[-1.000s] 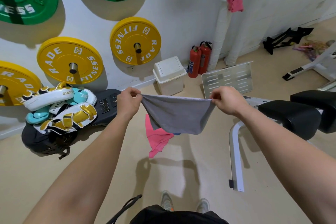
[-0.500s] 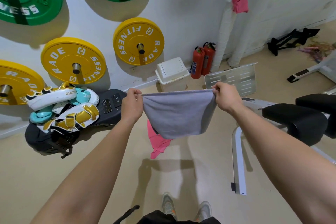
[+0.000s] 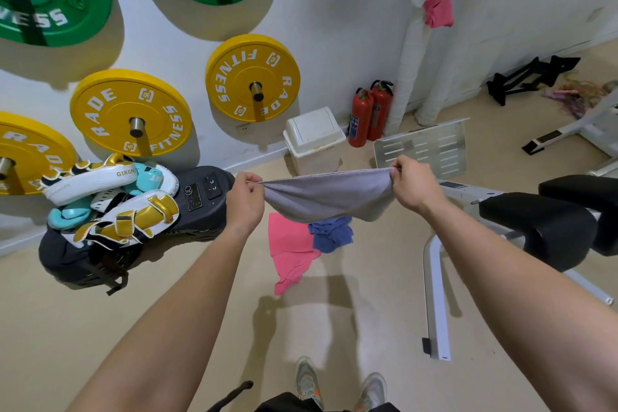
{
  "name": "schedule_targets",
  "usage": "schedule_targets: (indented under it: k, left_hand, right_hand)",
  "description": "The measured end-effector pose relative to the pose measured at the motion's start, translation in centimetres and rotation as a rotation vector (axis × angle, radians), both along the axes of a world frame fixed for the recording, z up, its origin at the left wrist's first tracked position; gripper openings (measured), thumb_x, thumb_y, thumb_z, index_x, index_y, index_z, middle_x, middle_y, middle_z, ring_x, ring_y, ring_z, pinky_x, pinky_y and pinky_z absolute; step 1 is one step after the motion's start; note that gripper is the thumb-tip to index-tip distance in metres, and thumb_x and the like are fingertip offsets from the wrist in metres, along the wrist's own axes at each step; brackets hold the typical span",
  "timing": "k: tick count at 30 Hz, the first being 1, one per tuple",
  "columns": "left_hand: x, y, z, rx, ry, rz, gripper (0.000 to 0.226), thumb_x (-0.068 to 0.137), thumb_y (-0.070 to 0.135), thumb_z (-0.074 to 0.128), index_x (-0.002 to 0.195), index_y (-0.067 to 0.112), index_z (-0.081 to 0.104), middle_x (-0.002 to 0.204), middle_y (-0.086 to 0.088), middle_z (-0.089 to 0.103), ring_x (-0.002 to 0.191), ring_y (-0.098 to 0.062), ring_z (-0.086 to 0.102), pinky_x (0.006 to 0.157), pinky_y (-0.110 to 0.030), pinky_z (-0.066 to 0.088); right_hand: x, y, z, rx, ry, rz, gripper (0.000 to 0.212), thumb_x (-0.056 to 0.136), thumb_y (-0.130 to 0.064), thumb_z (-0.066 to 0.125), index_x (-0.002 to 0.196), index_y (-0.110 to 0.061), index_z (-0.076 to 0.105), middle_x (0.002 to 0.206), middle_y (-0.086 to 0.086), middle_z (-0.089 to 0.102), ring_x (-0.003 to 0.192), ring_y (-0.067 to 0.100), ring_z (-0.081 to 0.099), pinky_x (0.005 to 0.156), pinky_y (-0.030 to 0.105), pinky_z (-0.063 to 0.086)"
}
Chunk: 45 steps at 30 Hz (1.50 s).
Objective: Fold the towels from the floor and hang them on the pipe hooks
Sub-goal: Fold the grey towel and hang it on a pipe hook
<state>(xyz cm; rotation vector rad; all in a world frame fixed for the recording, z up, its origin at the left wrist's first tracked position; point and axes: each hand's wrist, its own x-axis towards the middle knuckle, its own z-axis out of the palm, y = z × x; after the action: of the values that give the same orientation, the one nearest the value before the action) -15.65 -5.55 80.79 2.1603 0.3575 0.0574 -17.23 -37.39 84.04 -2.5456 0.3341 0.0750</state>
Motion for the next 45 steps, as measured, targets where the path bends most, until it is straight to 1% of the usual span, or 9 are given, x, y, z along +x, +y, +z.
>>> schedule_targets:
  k: [5,12,16,21,25,31,34,39,45]
  left_hand:
    - [0.1,0.0,0.9,-0.065,-0.034,0.010,0.020,0.092,0.011,0.047,0.104,0.012,0.062,0.089,0.003,0.062,0.089,-0.019,0.056,0.066,-0.025,0.039]
    - [0.2,-0.6,1.5,0.008,-0.129,-0.077,0.020,0.099,0.015,0.046,0.115,0.014,0.059,0.099,-0.003,0.067,0.093,-0.019,0.057,0.082,-0.030,0.042]
    - [0.2,-0.6,1.8,0.064,-0.140,-0.068,0.018,0.098,0.012,0.047,0.104,0.018,0.063,0.096,0.001,0.065,0.092,-0.020,0.058,0.080,-0.030,0.043]
    - [-0.6,-1.2,1.6,0.018,-0.083,-0.045,0.017,0.097,0.020,0.054,0.110,0.015,0.063,0.097,-0.002,0.071,0.092,-0.020,0.061,0.080,-0.028,0.043]
    - [-1.6,-3.1,1.8,-0.062,-0.023,-0.062,0.008,0.092,0.026,0.061,0.097,0.021,0.063,0.082,0.001,0.072,0.083,-0.025,0.068,0.078,-0.038,0.055]
    - [-3.8,-6.9,1.5,-0.186,-0.027,-0.132,0.003,0.078,0.032,0.067,0.081,0.031,0.068,0.076,0.009,0.068,0.074,-0.021,0.067,0.076,-0.048,0.058]
    - [-5.0,-8.6,1.7,-0.237,-0.023,-0.157,0.013,0.083,0.023,0.072,0.077,0.034,0.070,0.078,0.012,0.070,0.081,-0.011,0.067,0.081,-0.037,0.057]
    - [-6.2,-9.5,1.5,-0.311,-0.021,-0.156,0.006,0.086,0.022,0.074,0.085,0.028,0.073,0.085,0.010,0.073,0.084,0.001,0.066,0.078,-0.020,0.052]
    - [-6.7,-9.4,1.2,-0.349,-0.002,-0.146,0.007,0.085,0.020,0.075,0.083,0.026,0.073,0.083,0.009,0.073,0.080,0.000,0.067,0.077,-0.025,0.056]
  right_hand:
    - [-0.7,-0.6,-0.2,0.104,0.060,-0.023,0.018,0.093,-0.014,0.041,0.095,-0.015,0.059,0.104,0.012,0.067,0.094,0.029,0.053,0.075,0.031,0.036]
    - [-1.4,-1.0,-0.5,0.104,0.020,-0.009,0.016,0.099,-0.017,0.043,0.098,-0.012,0.059,0.100,0.014,0.067,0.090,0.030,0.053,0.074,0.031,0.035]
    - [-1.8,-1.2,0.0,0.192,-0.029,-0.034,0.008,0.095,-0.021,0.055,0.093,-0.016,0.061,0.091,0.003,0.067,0.090,0.026,0.059,0.072,0.030,0.039]
    - [-1.6,-0.8,0.8,0.263,-0.058,-0.085,0.013,0.085,-0.029,0.071,0.085,-0.017,0.064,0.075,0.003,0.066,0.074,0.020,0.060,0.062,0.029,0.044]
    - [-1.7,1.0,0.9,0.369,-0.027,-0.142,0.018,0.081,-0.026,0.073,0.084,-0.011,0.066,0.075,0.006,0.067,0.068,0.025,0.064,0.061,0.040,0.060]
    - [-3.1,4.7,0.3,0.533,0.017,-0.036,0.012,0.079,-0.017,0.077,0.073,-0.015,0.067,0.058,0.000,0.055,0.058,0.017,0.054,0.060,0.037,0.055]
    - [-3.9,6.4,-0.2,0.641,-0.002,-0.032,0.006,0.083,-0.011,0.076,0.080,-0.009,0.072,0.058,-0.005,0.053,0.060,0.013,0.050,0.062,0.030,0.048]
    - [-4.9,7.9,-1.0,0.771,0.011,-0.053,0.002,0.088,-0.008,0.072,0.089,-0.007,0.074,0.063,-0.002,0.061,0.064,0.013,0.058,0.066,0.033,0.053]
    - [-5.1,7.5,-1.5,0.833,0.055,-0.062,0.012,0.090,-0.007,0.070,0.100,-0.001,0.073,0.089,0.023,0.072,0.077,0.022,0.068,0.077,0.045,0.059]
